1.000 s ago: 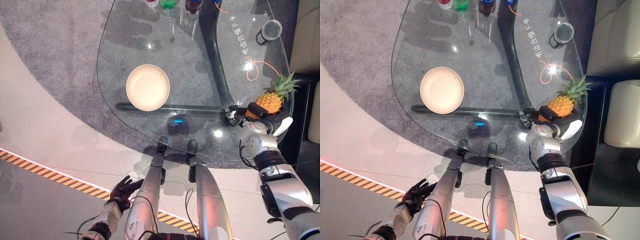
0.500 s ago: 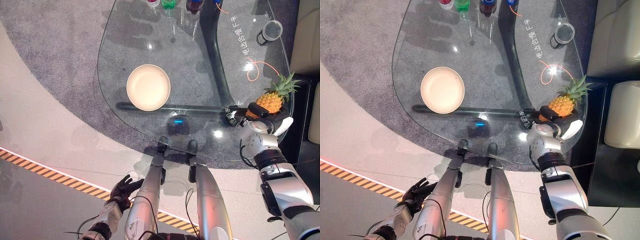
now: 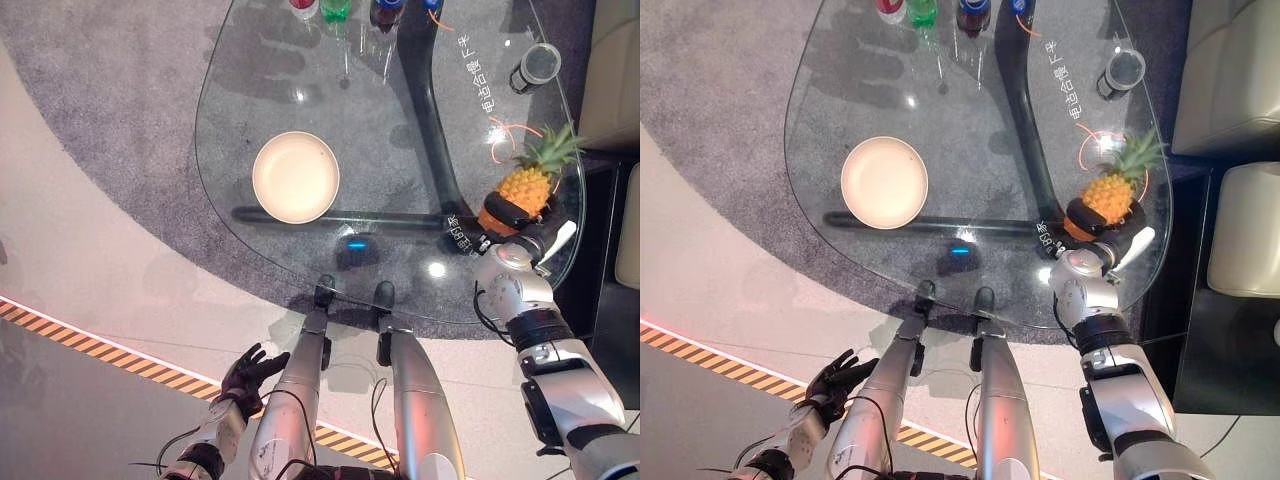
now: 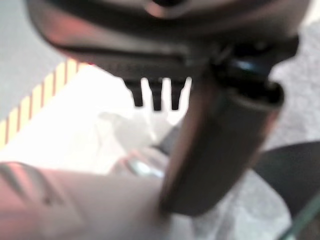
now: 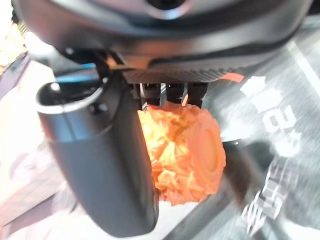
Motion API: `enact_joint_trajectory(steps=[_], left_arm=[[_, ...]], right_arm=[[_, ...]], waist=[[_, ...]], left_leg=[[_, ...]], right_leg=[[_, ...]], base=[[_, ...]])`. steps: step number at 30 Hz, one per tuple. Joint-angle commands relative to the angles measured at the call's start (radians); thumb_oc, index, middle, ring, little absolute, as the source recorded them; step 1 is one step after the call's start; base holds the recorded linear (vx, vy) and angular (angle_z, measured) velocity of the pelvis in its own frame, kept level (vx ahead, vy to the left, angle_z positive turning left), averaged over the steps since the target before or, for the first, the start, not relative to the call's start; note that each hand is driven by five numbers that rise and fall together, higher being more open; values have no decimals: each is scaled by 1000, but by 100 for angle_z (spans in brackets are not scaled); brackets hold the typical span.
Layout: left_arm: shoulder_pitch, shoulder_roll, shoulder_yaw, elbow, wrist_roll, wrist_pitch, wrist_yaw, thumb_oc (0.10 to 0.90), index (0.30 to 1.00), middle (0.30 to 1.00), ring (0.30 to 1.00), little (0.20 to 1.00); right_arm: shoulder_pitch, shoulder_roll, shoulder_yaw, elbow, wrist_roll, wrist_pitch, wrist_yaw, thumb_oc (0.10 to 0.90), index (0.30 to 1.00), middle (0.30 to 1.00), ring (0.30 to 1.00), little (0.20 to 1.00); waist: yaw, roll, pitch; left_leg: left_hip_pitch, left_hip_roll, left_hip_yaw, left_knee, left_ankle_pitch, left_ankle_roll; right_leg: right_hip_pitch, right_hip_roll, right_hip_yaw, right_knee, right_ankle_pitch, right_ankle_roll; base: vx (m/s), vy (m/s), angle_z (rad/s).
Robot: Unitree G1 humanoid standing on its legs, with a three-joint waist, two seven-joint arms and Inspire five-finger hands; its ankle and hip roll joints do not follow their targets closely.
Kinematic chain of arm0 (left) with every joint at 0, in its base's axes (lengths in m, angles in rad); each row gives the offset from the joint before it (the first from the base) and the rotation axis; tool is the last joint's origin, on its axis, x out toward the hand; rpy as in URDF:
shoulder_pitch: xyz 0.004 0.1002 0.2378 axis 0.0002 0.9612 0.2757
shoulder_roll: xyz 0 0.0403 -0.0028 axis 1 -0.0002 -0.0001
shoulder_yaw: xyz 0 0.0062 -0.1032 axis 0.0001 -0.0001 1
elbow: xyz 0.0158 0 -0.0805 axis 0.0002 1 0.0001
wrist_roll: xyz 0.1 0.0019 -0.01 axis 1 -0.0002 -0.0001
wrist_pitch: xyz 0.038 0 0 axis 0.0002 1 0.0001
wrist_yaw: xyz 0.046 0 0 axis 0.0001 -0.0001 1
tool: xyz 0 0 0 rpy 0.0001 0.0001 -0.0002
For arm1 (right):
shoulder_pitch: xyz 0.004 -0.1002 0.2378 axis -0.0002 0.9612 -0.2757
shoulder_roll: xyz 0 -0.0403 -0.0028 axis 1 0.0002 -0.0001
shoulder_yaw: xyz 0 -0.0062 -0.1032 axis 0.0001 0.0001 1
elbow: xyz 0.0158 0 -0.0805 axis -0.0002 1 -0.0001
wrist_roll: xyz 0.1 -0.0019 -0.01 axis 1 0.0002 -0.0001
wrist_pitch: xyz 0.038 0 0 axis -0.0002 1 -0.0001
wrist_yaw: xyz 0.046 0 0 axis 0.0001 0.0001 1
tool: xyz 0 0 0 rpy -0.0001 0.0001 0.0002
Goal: Pick up the fruit to the plate
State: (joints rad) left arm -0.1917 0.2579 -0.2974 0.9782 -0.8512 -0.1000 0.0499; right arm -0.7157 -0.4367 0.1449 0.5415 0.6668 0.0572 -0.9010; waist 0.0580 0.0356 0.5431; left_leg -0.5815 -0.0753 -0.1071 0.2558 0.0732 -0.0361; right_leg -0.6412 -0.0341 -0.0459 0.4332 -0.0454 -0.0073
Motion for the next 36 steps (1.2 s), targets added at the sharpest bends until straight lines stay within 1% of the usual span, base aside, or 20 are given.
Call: enact_joint_trajectory(steps=[1,3,5,7,11,12,14,16,17,18,19,21,22,23,25,27,28,32,34,36], left_arm=[[72,-1,39,0,-12,-31,-20,800,900,900,900,900],[77,-4,44,4,-11,-36,-25,800,900,900,900,900],[90,-11,56,12,-10,-53,-32,800,900,900,900,900],[93,-13,61,14,-14,-62,-31,800,900,900,900,900],[105,-19,93,8,-71,-111,-18,800,900,900,900,900],[111,-17,114,-9,-89,-133,-11,800,900,900,900,900],[110,-14,132,-21,-94,-155,7,800,900,900,900,900],[114,-16,159,-46,-100,-194,32,800,900,900,900,900],[118,-14,177,-64,-122,-219,50,800,900,900,900,900],[121,-12,198,-76,-141,-248,58,800,900,900,900,900],[124,-12,205,-80,-153,-259,59,800,900,900,900,900],[127,-6,244,-117,-212,-315,81,800,900,900,900,900],[129,-5,259,-130,-214,-328,84,800,900,900,900,900],[130,-1,283,-163,-201,-351,87,800,900,900,900,900],[131,0,287,-173,-192,-357,88,800,900,900,900,900],[131,9,304,-222,-156,-383,108,800,900,900,900,900],[136,17,329,-275,-152,-426,134,800,900,900,900,900],[136,27,378,-367,-97,-480,185,800,900,900,900,900],[136,34,389,-439,-56,-481,214,800,900,900,900,900],[142,42,400,-538,-21,-489,212,800,900,900,900,900]], right_arm=[[8,-66,-38,-198,-110,-83,-16,100,300,300,300,200],[22,-62,-45,-234,-122,-83,-11,100,300,300,300,200],[53,-46,-53,-317,-147,-84,-7,100,300,300,300,200],[66,-37,-54,-347,-162,-88,-3,100,300,300,300,200],[102,-12,-55,-438,-205,-89,40,100,300,300,300,200],[120,-2,-47,-479,-234,-97,84,100,300,300,300,200],[137,14,-40,-526,-263,-96,125,100,300,300,300,200],[169,37,-28,-575,-298,-100,175,100,300,300,300,200],[190,51,-23,-596,-315,-110,222,100,300,300,300,200],[205,53,-17,-618,-317,-115,247,100,300,300,300,200],[213,55,-15,-627,-317,-114,258,100,300,300,300,200],[239,62,-4,-658,-331,-123,306,100,300,300,300,200],[247,65,-4,-668,-332,-124,320,100,300,300,300,200],[263,71,-3,-686,-333,-131,353,100,300,300,300,200],[267,72,-2,-691,-334,-132,363,100,300,300,300,200],[290,70,-4,-720,-332,-134,409,100,300,300,300,200],[318,69,3,-745,-329,-148,462,100,300,300,300,200],[347,70,19,-775,-333,-172,522,100,300,300,300,200],[363,69,24,-787,-326,-182,545,100,300,300,300,200],[391,68,28,-807,-319,-193,582,100,300,300,300,200]], waist=[[-13,-20,-23],[-17,-23,-23],[-24,-26,-23],[-27,-28,-23],[-34,-29,-23],[-35,-29,-23],[-39,-30,-23],[-41,-31,-23],[-42,-31,-23],[-41,-31,-23],[-43,-31,-23],[-39,-31,-23],[-38,-30,-23],[-33,-30,-23],[-32,-31,-23],[-25,-31,-25],[-17,-32,-35],[-4,-38,-62],[3,-41,-74],[14,-47,-92]], left_leg=[[11,-39,44,103,-92,67],[22,-38,44,102,-94,67],[46,-35,43,99,-98,66],[57,-35,43,96,-99,66],[89,-34,40,88,-101,65],[106,-33,38,91,-109,65],[117,-36,35,86,-103,64],[133,-37,30,88,-103,62],[140,-37,27,90,-103,60],[149,-38,23,89,-103,60],[155,-38,21,88,-103,60],[175,-39,14,89,-105,57],[181,-40,11,90,-105,57],[192,-41,6,90,-105,55],[197,-41,4,89,-105,55],[212,-41,-3,85,-104,55],[227,-42,-10,81,-105,55],[252,-45,-24,67,-103,54],[264,-45,-30,61,-103,53],[276,-48,-39,55,-101,53]], right_leg=[[85,17,14,-129,53,-4],[97,18,15,-131,50,-5],[122,20,19,-133,46,-7],[133,22,20,-135,44,-8],[169,25,23,-139,35,-12],[186,27,23,-136,24,-14],[199,27,22,-141,27,-16],[219,26,20,-141,22,-18],[227,26,19,-138,18,-19],[238,26,17,-138,16,-20],[246,25,15,-139,14,-21],[269,24,10,-138,5,-22],[277,24,8,-138,3,-23],[293,24,4,-137,-2,-24],[298,24,3,-138,-3,-24],[315,24,-3,-137,-7,-24],[333,25,-9,-136,-15,-25],[366,26,-19,-149,-22,-25],[383,25,-25,-157,-24,-24],[403,25,-32,-165,-26,-23]], base=[[0,0,0],[0,0,0],[0,0,0],[0,0,0],[0,0,0],[0,0,0],[0,0,0],[0,0,0],[0,0,0],[17,-21,5],[20,-25,5],[11,-12,2],[17,-34,4],[12,-33,4],[4,-13,2],[21,-47,3],[42,-58,5],[42,-42,13],[49,-49,3],[49,-56,4]])
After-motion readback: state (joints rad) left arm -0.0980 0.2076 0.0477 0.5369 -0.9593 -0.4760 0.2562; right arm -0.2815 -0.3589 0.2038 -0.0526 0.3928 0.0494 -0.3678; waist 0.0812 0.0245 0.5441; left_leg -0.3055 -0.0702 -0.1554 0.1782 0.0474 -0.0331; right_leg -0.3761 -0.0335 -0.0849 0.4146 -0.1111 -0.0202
